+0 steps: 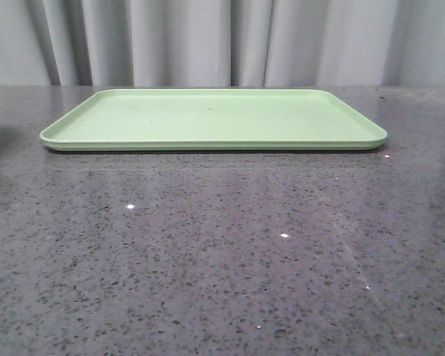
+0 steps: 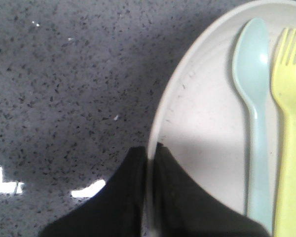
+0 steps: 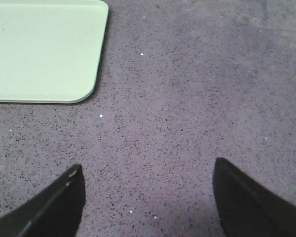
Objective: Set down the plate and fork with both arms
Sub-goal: 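Close the left gripper on the plate rim and lift the plate, then carry the plate over the green tray and lower it onto the tray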
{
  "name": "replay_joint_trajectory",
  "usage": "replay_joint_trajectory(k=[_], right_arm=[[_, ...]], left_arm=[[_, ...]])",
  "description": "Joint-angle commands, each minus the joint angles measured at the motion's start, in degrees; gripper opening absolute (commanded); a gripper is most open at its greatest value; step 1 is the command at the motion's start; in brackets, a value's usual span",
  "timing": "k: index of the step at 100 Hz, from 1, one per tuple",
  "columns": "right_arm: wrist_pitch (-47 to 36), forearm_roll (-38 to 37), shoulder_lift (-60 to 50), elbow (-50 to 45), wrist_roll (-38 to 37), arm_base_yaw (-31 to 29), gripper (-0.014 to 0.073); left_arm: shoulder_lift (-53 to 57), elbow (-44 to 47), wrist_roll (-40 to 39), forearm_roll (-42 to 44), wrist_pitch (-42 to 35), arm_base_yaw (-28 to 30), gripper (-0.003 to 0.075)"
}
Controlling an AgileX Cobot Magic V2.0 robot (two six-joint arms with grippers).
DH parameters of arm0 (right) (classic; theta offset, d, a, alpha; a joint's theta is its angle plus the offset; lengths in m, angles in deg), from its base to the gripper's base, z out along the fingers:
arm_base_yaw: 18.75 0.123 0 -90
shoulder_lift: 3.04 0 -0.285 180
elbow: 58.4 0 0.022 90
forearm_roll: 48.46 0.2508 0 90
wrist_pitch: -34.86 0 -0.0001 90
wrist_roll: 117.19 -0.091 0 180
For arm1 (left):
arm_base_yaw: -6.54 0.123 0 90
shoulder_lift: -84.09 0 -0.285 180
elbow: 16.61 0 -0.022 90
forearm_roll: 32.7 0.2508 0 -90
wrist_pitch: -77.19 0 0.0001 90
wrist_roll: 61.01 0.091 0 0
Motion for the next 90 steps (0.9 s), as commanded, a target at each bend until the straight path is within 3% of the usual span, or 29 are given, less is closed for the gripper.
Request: replay_joint_trajectory(k=[1, 20, 37, 90], right_arm=[[-4.20, -0.14, 0.72, 2.01, 0.16, -0.32, 0.0542], [-4.31, -0.14, 0.72, 2.01, 0.16, -0.32, 0.0542], [-4.87, -0.14, 0.72, 2.01, 0.16, -0.32, 0.0542], [-4.86, -0.07, 0.72, 2.01, 0.16, -0.32, 0.0542]], left_arm=[[1.98, -2.90, 0.26, -5.79, 0.66, 0.11, -0.0020], [1.98, -5.79, 0.28, -12.37, 3.15, 0.00, -0.0021], [1.98, -8.64, -0.27, -12.85, 3.54, -2.89, -0.0021], [-2.17, -11.17, -10.95, -13.38, -9.71, -25.91, -0.0021]])
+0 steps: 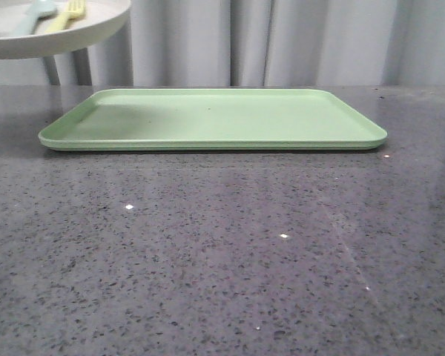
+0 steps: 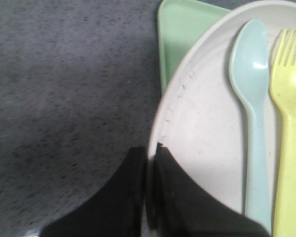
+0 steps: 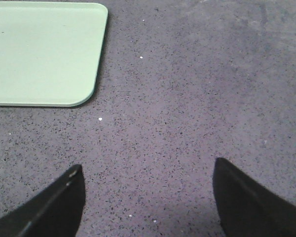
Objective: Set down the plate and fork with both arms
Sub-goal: 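Carry the plate over the green tray and lower it onto the tray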
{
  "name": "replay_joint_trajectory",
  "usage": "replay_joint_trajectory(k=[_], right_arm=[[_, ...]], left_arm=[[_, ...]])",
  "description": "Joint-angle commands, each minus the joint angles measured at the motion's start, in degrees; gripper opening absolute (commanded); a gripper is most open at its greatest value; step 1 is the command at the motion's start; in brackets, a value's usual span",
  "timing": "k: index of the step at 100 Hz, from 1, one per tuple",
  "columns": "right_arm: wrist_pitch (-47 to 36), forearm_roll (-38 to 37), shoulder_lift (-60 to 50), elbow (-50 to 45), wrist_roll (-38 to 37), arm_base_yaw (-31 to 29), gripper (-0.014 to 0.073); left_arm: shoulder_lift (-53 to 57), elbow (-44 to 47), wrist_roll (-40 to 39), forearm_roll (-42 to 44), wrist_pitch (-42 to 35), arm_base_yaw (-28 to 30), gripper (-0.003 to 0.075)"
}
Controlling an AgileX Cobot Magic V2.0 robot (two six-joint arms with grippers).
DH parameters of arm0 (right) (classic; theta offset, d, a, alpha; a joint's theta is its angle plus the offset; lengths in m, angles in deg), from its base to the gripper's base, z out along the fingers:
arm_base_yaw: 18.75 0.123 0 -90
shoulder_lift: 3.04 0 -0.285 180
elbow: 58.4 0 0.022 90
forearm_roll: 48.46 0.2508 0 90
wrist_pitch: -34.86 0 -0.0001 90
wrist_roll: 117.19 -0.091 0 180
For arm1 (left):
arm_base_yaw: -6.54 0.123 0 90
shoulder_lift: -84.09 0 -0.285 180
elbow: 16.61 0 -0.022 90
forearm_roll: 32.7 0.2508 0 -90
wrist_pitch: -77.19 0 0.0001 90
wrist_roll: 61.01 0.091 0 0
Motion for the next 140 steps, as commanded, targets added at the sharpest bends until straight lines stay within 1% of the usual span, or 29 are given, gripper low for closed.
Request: replay_joint_trajectory(k=[1, 18, 36, 49, 58, 65, 75, 112, 140], right_arm=[[-4.29, -0.07, 0.72, 2.01, 0.16, -0.32, 0.0542], [-4.29, -0.07, 0.72, 2.01, 0.16, -0.32, 0.0542], [-4.24, 0.00, 0.72, 2.01, 0.16, -0.32, 0.0542], [-4.13, 0.33, 0.72, 2.01, 0.16, -0.32, 0.0542], [-4.08, 1.12, 0.72, 2.01, 0.16, -0.32, 0.0542], [-4.08, 1.76, 0.72, 2.01, 0.16, -0.32, 0.0542], [-4.08, 1.82, 0.72, 2.01, 0.16, -0.32, 0.0542], [-4.08, 1.82, 0.72, 2.01, 0.16, -0.32, 0.0542], [-4.08, 1.82, 0.72, 2.01, 0.16, -0.32, 0.0542]], left_arm=[[0.32, -2.92, -2.08, -4.47, -3.07, -3.38, -0.0021], [-5.90, -8.64, -4.27, -4.77, -3.07, -9.99, -0.0021], [-11.91, -16.53, -8.09, -4.31, -3.48, -14.59, -0.0021], [-15.27, -21.29, -13.15, 0.62, -4.17, -17.62, -0.0021], [-16.40, -22.81, -16.87, 5.75, -5.15, -19.72, -0.0021], [-16.90, -23.30, -18.29, 7.23, -6.18, -20.93, -0.0021], [-17.44, -23.30, -18.29, 6.36, -7.45, -21.74, -0.0021], [-20.06, -23.33, -18.29, 5.85, -7.91, -23.86, -0.0021], [-21.07, -23.21, -18.29, 5.55, -7.29, -23.88, -0.0021]])
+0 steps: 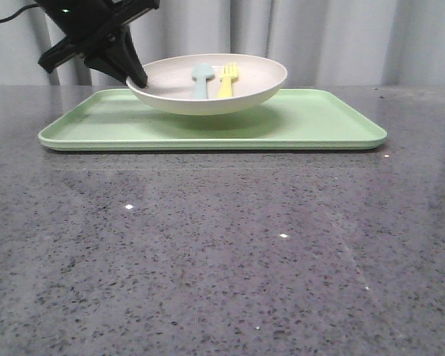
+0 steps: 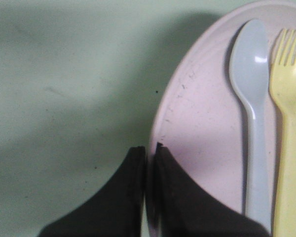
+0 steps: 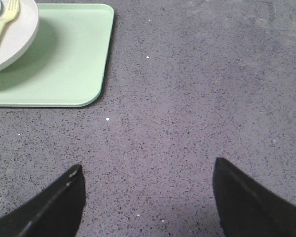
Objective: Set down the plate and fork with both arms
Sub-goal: 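Carry the plate over the green tray and lower it onto the tray, then open the left gripper and withdraw it from the plate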
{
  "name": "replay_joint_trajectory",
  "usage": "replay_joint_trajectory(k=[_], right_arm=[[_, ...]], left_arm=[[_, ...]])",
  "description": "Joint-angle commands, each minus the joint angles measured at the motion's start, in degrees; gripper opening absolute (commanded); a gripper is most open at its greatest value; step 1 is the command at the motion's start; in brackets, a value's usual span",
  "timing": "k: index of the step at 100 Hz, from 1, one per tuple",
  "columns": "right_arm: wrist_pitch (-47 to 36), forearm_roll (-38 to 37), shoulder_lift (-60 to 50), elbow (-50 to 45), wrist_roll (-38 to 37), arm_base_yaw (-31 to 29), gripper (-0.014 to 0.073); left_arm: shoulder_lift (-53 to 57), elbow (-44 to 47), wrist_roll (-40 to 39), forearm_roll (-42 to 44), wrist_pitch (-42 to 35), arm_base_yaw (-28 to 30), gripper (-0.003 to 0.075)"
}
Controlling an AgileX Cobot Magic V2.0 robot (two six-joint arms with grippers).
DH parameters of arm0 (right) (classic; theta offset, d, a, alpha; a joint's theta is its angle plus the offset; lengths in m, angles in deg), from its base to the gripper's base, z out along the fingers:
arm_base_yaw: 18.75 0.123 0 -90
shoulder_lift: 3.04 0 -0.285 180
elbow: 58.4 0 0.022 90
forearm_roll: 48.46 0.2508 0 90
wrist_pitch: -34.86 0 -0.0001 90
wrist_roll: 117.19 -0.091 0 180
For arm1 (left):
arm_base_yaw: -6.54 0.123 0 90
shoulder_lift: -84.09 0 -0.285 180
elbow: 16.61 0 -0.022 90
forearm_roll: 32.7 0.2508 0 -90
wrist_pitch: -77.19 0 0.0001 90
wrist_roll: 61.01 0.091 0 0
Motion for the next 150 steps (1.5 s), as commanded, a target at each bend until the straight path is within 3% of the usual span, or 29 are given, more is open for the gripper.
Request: replay_joint_trajectory(k=[1, 114, 124, 141, 150], right_arm=[[-4.08, 0.33, 0.72, 2.01, 0.16, -0.32, 0.0542], [-2.74, 0.33, 0.72, 2.01, 0.16, -0.32, 0.0542], [-2.92, 0.33, 0.72, 2.01, 0.16, -0.32, 0.0542], [-3.03, 0.33, 0.72, 2.01, 0.16, -0.32, 0.0542], [-3.03, 0.33, 0.72, 2.01, 0.16, -0.32, 0.0542]], left_arm=[[2.97, -1.82, -0.79, -3.00, -1.78, -0.64, -0.0021], [0.34, -1.82, -0.79, -2.81, -3.10, -2.87, -0.0013], [0.34, -1.82, -0.79, -3.03, -3.10, -2.87, 0.0053], [0.34, -1.82, -0.79, -3.52, -2.90, -2.87, 0.0298], [0.34, -2.12, -0.79, -4.90, -2.59, -2.87, 0.0380]])
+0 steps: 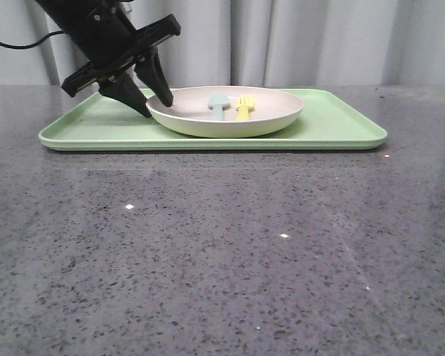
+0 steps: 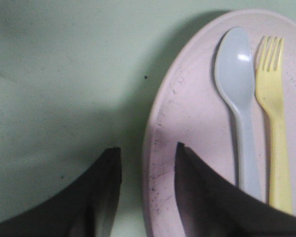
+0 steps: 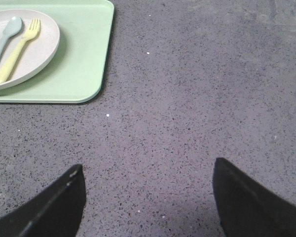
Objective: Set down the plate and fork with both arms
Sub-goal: 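Open the left gripper and withdraw it from the plate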
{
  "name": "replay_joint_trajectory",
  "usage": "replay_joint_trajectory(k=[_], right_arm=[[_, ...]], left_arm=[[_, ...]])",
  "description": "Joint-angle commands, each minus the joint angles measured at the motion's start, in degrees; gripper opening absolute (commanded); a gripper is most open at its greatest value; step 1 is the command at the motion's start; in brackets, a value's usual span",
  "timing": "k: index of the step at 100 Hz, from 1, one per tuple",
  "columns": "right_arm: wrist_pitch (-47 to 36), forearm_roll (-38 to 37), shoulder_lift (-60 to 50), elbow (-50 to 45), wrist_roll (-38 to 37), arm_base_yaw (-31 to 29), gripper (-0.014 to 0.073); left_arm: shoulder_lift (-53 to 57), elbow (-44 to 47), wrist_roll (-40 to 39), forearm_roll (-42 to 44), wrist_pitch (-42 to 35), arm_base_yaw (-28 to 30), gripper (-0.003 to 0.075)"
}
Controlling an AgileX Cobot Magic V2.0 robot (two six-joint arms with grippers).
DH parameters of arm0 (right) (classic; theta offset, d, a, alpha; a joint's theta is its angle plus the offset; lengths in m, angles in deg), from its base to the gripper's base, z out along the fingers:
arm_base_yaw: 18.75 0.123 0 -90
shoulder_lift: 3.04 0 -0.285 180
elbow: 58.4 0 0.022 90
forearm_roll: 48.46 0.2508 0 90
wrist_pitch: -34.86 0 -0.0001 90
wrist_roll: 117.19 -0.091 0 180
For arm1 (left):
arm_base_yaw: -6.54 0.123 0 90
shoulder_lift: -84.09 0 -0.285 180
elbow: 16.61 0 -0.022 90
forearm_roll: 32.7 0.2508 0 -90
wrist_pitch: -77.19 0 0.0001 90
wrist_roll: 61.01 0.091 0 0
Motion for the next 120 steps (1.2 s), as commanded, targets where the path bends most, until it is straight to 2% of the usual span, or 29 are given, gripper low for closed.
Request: replay_joint_trajectory(k=[1, 32, 54, 76, 97, 120], right_arm=[[-3.72, 0.33, 0.72, 2.01, 0.16, -0.32, 0.0542], [-3.67, 0.33, 0.72, 2.01, 0.16, -0.32, 0.0542], [-3.61, 0.33, 0.72, 2.01, 0.16, -0.32, 0.0542], [-3.61, 0.33, 0.72, 2.01, 0.16, -0.32, 0.0542], [-3.61, 0.33, 0.72, 2.01, 0.16, -0.32, 0.0542], [-3.68, 0.33, 0.72, 2.01, 0.16, -0.32, 0.0542]], left_arm=[[3.57, -2.26, -0.53, -3.46, -1.61, -0.40, 0.0384], [5.52, -5.49, -0.53, -1.77, 0.11, 1.50, 0.0401], [10.45, -5.49, -0.53, 9.04, 4.11, 4.90, 0.0400], [16.91, -3.94, -0.53, 15.74, 6.97, 8.45, 0.0400], [26.22, 3.77, -0.53, 21.77, 3.69, 10.86, 0.0399], [39.74, 20.85, -0.53, 23.47, -3.62, 14.20, 0.0399]])
